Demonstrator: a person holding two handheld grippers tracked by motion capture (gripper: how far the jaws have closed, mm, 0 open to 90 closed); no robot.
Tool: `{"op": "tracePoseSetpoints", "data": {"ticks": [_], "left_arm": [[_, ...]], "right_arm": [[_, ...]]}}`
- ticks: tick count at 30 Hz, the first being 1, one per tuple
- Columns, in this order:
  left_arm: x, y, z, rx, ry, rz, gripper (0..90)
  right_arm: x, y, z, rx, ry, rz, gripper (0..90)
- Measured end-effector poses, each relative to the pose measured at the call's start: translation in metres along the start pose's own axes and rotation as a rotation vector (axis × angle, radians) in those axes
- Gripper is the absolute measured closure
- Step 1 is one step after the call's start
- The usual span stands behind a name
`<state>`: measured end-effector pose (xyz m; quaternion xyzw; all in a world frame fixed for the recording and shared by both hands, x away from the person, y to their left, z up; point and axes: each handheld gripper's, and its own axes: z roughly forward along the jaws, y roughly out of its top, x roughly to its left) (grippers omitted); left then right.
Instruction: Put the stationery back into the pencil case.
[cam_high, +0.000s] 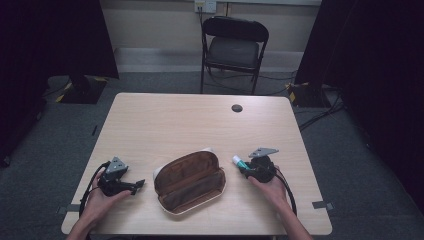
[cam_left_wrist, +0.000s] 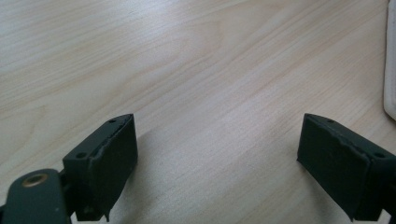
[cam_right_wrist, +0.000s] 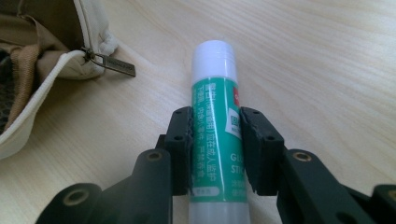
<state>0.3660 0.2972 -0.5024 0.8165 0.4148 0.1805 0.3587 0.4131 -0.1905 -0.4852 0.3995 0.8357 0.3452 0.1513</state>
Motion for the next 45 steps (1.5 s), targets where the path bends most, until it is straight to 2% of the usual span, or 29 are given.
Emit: {"op": "tracePoseSetpoints", "data": {"ticks": [6,16,26,33,37,45], "left_arm": [[0.0,0.0,0.0,0.002,0.0,0.001,11.7],[0.0,0.001,0.001,0.008,0.014,-0.012,8.4],[0.0,0.001,0.001,0.008,0.014,-0.013,8.4],[0.0,0.001,0.001,0.008,0.014,-0.012,8.3],[0.0,0.001,0.001,0.008,0.015,-0.012,8.4],[0.0,0.001,0.001,0.008,0.014,-0.013,8.3]], "right_arm": [[-0.001,0.0,-0.009,-0.022,0.009,0.013,66.1],[0.002,0.002,-0.023,-0.041,0.066,0.028,66.1],[0.011,0.009,-0.033,-0.064,0.087,-0.013,66.1],[0.017,0.016,-0.048,-0.106,0.11,-0.026,66.1],[0.02,0.02,-0.059,-0.122,0.108,-0.039,66.1],[0.023,0.026,-0.069,-0.137,0.127,-0.039,66.1]]}}
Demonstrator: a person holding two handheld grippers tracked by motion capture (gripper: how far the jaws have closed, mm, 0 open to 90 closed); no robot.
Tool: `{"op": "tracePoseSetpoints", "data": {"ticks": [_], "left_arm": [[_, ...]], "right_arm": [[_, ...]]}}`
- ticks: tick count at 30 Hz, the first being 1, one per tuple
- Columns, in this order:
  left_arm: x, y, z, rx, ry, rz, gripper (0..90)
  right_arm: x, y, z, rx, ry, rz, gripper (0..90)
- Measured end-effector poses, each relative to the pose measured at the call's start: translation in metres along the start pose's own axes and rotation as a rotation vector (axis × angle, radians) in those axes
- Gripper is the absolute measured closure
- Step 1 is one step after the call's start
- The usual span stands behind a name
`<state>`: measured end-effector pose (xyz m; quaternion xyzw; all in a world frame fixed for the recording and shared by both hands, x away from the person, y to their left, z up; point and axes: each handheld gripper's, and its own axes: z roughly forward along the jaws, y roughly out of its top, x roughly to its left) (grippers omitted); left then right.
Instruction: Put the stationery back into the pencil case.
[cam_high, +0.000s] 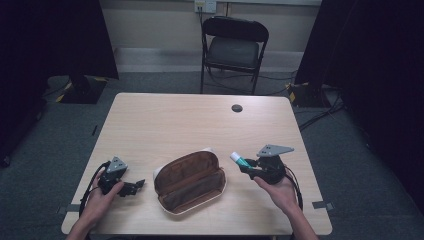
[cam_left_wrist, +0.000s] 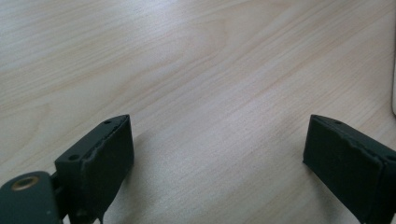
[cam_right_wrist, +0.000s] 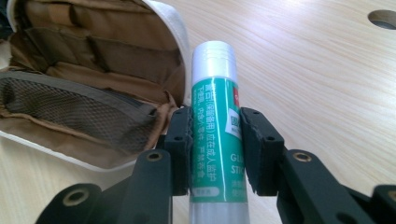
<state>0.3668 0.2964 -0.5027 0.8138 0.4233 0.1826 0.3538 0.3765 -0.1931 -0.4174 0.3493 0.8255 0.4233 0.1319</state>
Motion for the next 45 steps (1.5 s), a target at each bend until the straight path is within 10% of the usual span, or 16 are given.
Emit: {"op": "tracePoseSetpoints", "data": {"ticks": [14,45], "left_arm": [[0.0,0.0,0.0,0.0,0.0,0.0,8.3],[0.0,0.0,0.0,0.0,0.0,0.0,8.3]], "right_arm": [[0.045,0.021,0.014,-0.002,0.115,-0.102,66.1],[0.097,0.047,0.096,0.105,0.263,-0.245,66.1]]}}
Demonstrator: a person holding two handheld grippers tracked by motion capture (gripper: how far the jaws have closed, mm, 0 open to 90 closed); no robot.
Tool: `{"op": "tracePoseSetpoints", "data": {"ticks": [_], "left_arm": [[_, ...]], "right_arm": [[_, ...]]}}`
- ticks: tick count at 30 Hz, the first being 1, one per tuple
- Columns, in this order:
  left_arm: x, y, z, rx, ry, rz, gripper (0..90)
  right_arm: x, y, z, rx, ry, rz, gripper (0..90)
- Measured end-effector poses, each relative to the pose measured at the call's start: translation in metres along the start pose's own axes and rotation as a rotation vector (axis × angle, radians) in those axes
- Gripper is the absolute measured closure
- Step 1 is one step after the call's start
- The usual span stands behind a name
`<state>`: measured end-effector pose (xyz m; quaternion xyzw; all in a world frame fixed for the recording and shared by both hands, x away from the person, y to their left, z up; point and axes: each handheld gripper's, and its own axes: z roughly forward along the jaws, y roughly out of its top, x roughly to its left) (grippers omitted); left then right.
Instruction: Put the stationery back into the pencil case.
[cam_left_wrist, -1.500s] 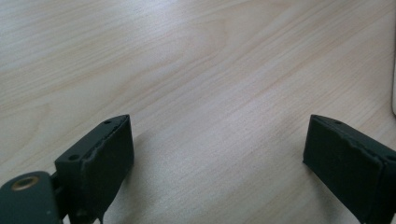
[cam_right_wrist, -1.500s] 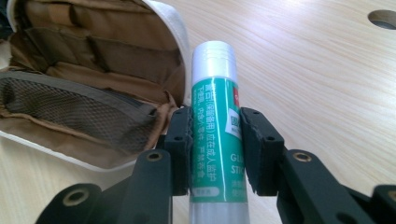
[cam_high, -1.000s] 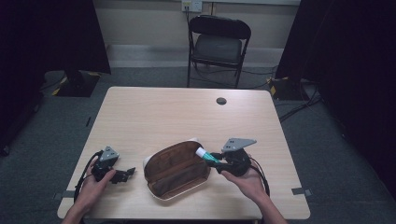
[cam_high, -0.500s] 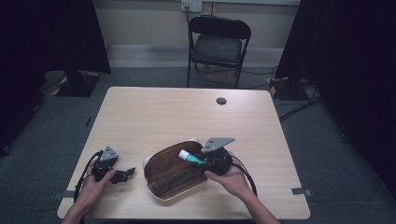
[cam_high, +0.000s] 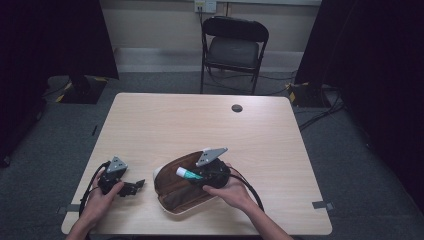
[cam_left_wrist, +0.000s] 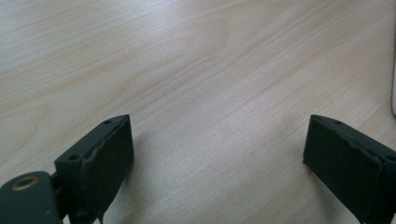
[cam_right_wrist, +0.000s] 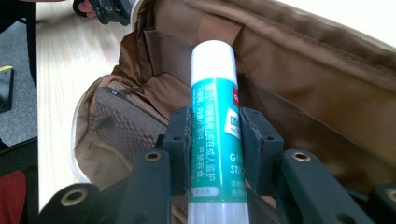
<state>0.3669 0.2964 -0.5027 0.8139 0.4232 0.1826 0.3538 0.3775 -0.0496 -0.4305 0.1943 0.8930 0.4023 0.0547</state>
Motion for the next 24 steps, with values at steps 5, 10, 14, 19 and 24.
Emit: {"op": "tracePoseSetpoints", "data": {"ticks": [5,10,14,19,24], "left_arm": [[0.0,0.0,0.0,0.0,0.0,0.0,8.3],[0.0,0.0,0.0,0.0,0.0,0.0,8.4],[0.0,0.0,0.0,0.0,0.0,0.0,8.4],[0.001,0.001,0.001,0.003,0.002,0.002,7.1],[0.001,0.002,0.002,0.012,-0.001,0.006,5.3]], "right_arm": [[0.0,0.0,0.008,0.015,0.015,0.003,66.0],[-0.001,-0.001,0.008,0.005,0.016,0.016,64.7],[-0.003,-0.001,0.004,-0.01,0.012,0.029,64.7],[-0.007,-0.003,0.0,-0.016,0.005,0.041,64.8],[-0.014,-0.006,-0.007,-0.036,-0.004,0.063,66.3]]}}
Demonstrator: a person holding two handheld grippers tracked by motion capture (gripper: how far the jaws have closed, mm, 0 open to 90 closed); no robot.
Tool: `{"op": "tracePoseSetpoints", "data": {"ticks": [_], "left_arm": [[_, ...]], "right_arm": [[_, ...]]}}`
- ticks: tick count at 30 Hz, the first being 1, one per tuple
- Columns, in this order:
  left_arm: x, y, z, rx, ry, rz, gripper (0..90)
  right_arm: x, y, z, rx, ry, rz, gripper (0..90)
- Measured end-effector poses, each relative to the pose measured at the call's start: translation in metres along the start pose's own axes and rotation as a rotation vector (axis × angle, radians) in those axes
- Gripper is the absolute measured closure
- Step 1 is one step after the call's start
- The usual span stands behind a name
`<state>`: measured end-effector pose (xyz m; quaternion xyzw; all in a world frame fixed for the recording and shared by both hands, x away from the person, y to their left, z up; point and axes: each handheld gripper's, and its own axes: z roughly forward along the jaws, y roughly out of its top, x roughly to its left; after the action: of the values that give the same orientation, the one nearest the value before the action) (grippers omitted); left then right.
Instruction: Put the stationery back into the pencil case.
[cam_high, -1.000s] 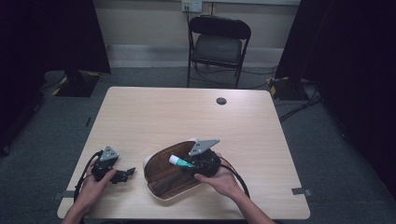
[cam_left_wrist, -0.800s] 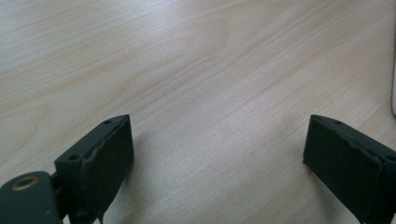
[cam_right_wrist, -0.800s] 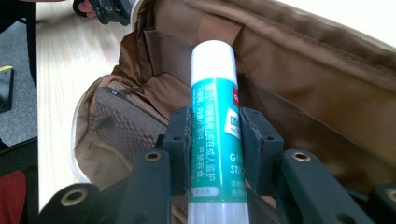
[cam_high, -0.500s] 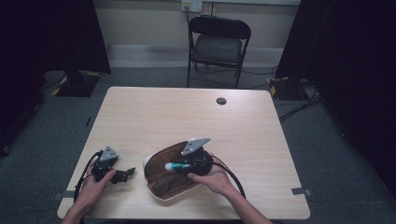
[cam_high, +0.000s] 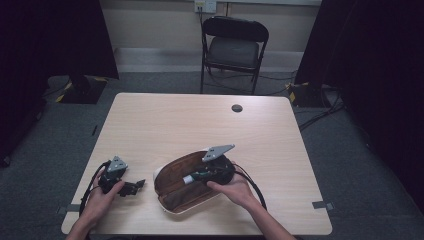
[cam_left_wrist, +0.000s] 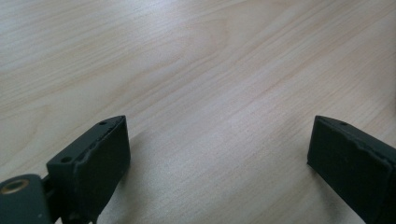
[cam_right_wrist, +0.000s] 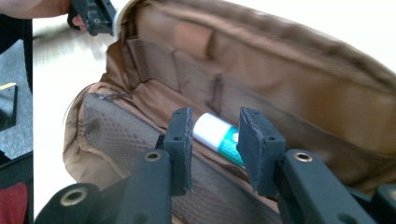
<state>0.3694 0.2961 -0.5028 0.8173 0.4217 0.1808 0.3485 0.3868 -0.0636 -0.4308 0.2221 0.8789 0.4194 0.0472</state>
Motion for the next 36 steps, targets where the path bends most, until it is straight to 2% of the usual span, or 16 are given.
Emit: {"op": "tracePoseSetpoints", "data": {"ticks": [11,26,29,32,36], "left_arm": [[0.0,0.0,0.001,-0.003,0.002,0.001,4.1],[-0.002,-0.001,-0.001,-0.002,0.01,-0.013,4.0],[-0.002,-0.001,-0.001,-0.002,0.011,-0.012,4.0],[-0.002,-0.002,-0.001,0.001,0.011,-0.014,4.0],[-0.002,-0.002,-0.001,-0.001,0.012,-0.015,4.0]], "right_arm": [[-0.017,-0.007,-0.016,-0.041,-0.04,0.068,66.9],[-0.029,-0.016,-0.049,-0.086,-0.11,0.121,63.4],[-0.034,-0.021,-0.059,-0.105,-0.139,0.14,58.0],[-0.037,-0.025,-0.068,-0.116,-0.167,0.147,56.1],[-0.042,-0.037,-0.08,-0.135,-0.21,0.179,51.7]]}}
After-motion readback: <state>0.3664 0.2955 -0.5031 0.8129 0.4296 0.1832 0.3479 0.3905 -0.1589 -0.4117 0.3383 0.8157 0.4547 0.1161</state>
